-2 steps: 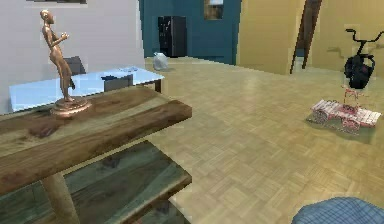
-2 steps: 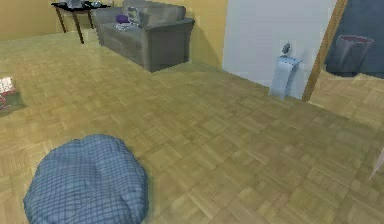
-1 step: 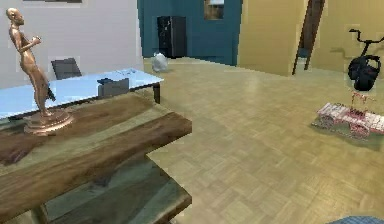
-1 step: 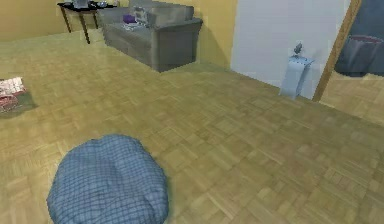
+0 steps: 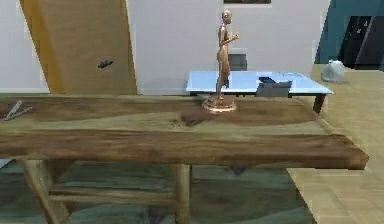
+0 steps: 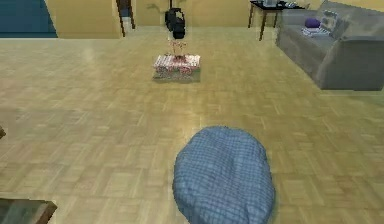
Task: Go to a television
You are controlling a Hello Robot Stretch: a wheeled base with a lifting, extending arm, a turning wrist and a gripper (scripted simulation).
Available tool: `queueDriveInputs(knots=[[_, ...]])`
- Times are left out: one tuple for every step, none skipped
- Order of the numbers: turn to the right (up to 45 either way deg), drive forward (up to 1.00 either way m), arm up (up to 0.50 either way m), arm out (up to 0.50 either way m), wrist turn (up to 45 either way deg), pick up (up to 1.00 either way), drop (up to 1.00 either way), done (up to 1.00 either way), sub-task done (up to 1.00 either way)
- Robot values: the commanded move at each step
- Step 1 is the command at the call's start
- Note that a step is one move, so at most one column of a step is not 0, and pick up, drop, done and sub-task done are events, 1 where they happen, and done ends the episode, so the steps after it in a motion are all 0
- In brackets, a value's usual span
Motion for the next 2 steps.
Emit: queueDriveInputs(knots=[[-45.0, 0.0, 0.0, 0.0, 0.0, 0.0, 0.0, 0.0, 0.0], [-45.0, 0.0, 0.0, 0.0, 0.0, 0.0, 0.0, 0.0, 0.0]])
